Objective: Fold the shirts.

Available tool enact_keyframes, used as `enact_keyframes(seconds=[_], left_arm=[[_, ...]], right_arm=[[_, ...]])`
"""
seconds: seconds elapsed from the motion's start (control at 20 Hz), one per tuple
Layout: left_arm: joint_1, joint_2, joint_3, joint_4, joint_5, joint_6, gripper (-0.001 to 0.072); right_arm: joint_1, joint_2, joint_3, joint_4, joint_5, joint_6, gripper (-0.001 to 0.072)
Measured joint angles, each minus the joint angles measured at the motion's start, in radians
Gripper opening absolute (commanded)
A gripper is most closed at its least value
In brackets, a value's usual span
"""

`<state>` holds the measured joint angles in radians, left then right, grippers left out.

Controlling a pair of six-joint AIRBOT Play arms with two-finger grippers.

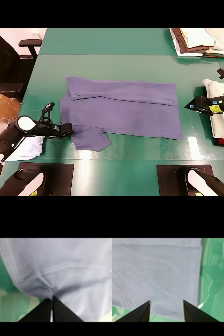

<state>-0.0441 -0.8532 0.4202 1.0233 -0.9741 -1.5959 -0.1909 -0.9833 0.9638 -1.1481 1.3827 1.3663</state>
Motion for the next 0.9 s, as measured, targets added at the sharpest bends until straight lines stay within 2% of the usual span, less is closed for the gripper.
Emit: enact_keyframes(seconds=[0.05,0.1,0.15,0.2,0.35,0.4,0.55,0.65,0.75,0.85,0.9], left_arm=[[0.001,0.001,0.018,0.001,-0.019,0.008,0.0023],[0.0,0.003,0.037,0.006,-0.042,0.017,0.0023],[0.0,0.003,0.055,0.014,-0.067,0.026,0.0023],[0.0,0.003,0.072,0.021,-0.092,0.035,0.0023],[0.0,0.004,0.112,0.034,-0.138,0.059,0.0024],[0.0,0.004,0.122,0.037,-0.143,0.064,0.0023],[0.0,0.004,0.136,0.041,-0.153,0.075,0.0024],[0.0,0.004,0.14,0.042,-0.156,0.079,0.0024],[0.0,0.004,0.142,0.045,-0.156,0.083,0.0024],[0.0,0.004,0.147,0.05,-0.158,0.084,0.0023],[0.0,0.004,0.156,0.056,-0.161,0.085,0.0022]], right_arm=[[-0.022,0.0,-0.005,-0.014,0.021,0.0,0.0454],[-0.046,0.001,-0.018,-0.033,0.036,0.0,0.0485],[-0.078,0.005,-0.042,-0.058,0.056,0.0,0.0581],[-0.112,0.008,-0.074,-0.083,0.071,0.0,0.059],[-0.232,0.002,-0.216,-0.113,0.085,0.001,0.0558],[-0.264,-0.011,-0.261,-0.108,0.083,0.0,0.0521],[-0.317,-0.07,-0.37,-0.042,0.042,-0.022,0.0505],[-0.31,-0.111,-0.404,0.017,0.008,-0.034,0.0401],[-0.272,-0.145,-0.409,0.068,-0.021,-0.04,0.0347],[-0.217,-0.167,-0.391,0.082,-0.064,-0.045,0.01],[-0.191,-0.173,-0.377,0.077,-0.084,-0.047,0.002]])
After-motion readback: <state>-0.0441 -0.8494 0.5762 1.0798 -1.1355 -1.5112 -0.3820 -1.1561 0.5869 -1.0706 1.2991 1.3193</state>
